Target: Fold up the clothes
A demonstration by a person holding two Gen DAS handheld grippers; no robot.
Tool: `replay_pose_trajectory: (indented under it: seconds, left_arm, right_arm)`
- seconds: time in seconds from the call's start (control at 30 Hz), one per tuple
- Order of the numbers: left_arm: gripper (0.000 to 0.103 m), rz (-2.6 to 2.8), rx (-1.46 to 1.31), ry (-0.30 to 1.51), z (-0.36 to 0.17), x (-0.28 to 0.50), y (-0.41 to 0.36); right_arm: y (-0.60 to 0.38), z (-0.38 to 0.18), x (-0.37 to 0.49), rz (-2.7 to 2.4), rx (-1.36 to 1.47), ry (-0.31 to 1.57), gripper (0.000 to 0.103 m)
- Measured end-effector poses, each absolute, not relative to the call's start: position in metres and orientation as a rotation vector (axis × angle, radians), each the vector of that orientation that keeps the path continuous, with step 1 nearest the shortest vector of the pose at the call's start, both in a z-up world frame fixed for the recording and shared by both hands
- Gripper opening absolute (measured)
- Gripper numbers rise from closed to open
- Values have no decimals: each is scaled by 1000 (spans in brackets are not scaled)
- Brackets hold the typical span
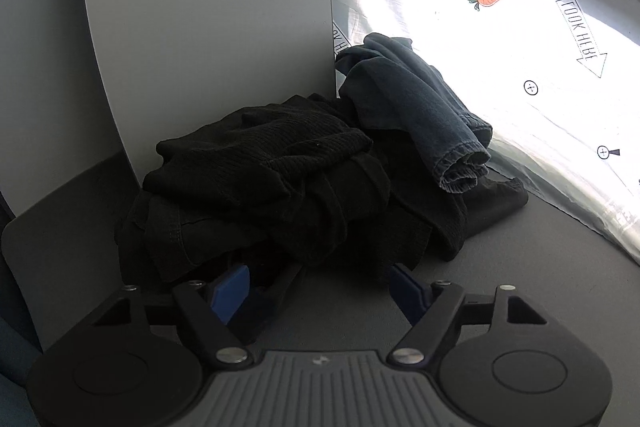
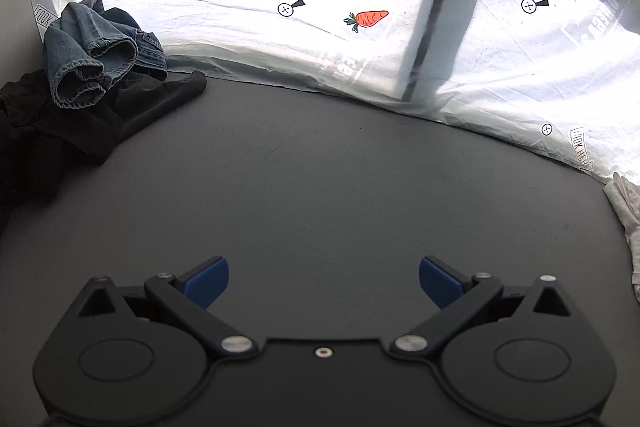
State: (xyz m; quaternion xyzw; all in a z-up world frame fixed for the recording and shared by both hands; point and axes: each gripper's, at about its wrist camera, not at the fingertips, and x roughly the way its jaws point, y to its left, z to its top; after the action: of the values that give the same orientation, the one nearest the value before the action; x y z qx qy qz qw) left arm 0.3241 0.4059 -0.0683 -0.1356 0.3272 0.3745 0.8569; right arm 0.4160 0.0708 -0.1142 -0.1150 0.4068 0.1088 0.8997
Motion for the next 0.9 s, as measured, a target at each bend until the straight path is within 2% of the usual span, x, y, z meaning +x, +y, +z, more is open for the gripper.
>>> replay_pose_trajectory:
  seconds: [0.07,0.3,0.33,0.37,0.43,0.7,0.9]
  left_arm:
    - [62,794,-246,677,-72,334,424]
    - [60,774,-42,732,-92,373,442]
    - [52,770,-12,742,-96,379,442]
    - [33,772,11,745,-96,381,437]
    - [11,776,37,736,-93,380,428]
    - [5,660,19,561,-41,351,370]
    - [5,369,23,483,-6,339,242]
  right_arm:
    - [85,-118,426,220,-230,858,103]
    - [116,-136,453,203,-214,922,103]
    - [118,-138,455,202,-214,927,103]
    - [118,-138,456,203,-211,929,103]
    - [116,-137,454,212,-197,922,103]
    - [76,-131,439,274,-69,909,103]
    - [10,-116,421,280,9,839,103]
